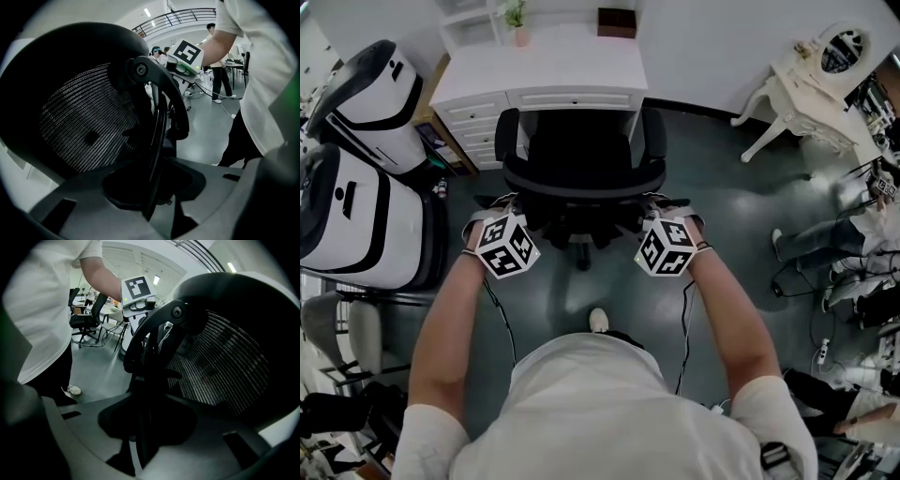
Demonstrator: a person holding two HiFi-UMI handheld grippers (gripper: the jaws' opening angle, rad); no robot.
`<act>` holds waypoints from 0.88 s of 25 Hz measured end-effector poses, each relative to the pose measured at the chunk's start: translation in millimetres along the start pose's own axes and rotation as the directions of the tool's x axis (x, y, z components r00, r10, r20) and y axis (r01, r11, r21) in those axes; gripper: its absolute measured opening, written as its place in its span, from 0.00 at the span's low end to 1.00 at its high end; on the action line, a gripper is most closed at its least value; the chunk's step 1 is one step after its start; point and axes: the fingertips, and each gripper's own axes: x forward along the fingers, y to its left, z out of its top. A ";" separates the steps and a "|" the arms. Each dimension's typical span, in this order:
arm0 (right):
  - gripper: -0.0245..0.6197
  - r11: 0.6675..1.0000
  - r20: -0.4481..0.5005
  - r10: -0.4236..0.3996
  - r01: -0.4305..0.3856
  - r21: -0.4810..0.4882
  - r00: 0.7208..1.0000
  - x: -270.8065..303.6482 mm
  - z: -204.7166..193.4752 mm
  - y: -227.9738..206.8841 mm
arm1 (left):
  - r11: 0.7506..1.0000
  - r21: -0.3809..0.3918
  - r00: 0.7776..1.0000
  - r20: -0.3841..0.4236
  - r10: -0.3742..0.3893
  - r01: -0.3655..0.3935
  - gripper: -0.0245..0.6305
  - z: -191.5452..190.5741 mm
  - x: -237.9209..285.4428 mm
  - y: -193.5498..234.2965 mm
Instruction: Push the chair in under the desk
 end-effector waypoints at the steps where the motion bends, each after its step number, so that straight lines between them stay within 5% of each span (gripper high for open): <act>1: 0.21 1.000 0.001 0.000 0.000 -0.001 1.000 -0.1 -2.4 -2.2 | 1.000 -0.002 1.000 -0.001 -0.001 0.001 0.25 1.5 2.3 1.7; 22: 0.21 0.999 0.022 0.000 0.001 -0.034 1.000 3.7 -41.0 -49.4 | 0.999 -0.031 1.000 -0.011 -0.014 0.013 0.24 25.6 39.2 39.2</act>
